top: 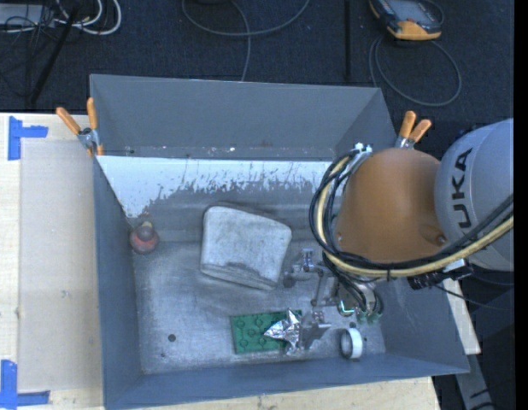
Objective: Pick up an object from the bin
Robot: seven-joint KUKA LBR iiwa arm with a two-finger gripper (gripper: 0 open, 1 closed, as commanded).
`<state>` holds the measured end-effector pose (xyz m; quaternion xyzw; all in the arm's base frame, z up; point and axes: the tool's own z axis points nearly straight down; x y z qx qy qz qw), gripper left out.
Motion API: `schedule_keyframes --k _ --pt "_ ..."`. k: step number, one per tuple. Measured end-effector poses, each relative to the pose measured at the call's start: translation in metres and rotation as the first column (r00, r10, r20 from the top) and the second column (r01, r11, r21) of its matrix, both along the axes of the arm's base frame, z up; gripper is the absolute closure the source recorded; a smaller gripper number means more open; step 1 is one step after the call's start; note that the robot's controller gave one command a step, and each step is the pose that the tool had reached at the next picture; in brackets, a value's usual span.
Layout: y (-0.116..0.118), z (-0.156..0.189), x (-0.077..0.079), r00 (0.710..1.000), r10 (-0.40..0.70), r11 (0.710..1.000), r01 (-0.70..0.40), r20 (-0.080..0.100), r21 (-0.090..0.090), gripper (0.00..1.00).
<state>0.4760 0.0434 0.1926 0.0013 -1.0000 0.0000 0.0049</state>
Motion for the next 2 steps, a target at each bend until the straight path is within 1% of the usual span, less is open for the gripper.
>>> schedule_keyframes --k 1,2 --pt "-0.004 -0.123 0.012 0.996 -0.087 0.996 0.087 0.014 0.002 0.0" --pt "-0.004 -0.092 -0.004 0.989 -0.146 0.989 0.146 0.009 0.0 0.0"
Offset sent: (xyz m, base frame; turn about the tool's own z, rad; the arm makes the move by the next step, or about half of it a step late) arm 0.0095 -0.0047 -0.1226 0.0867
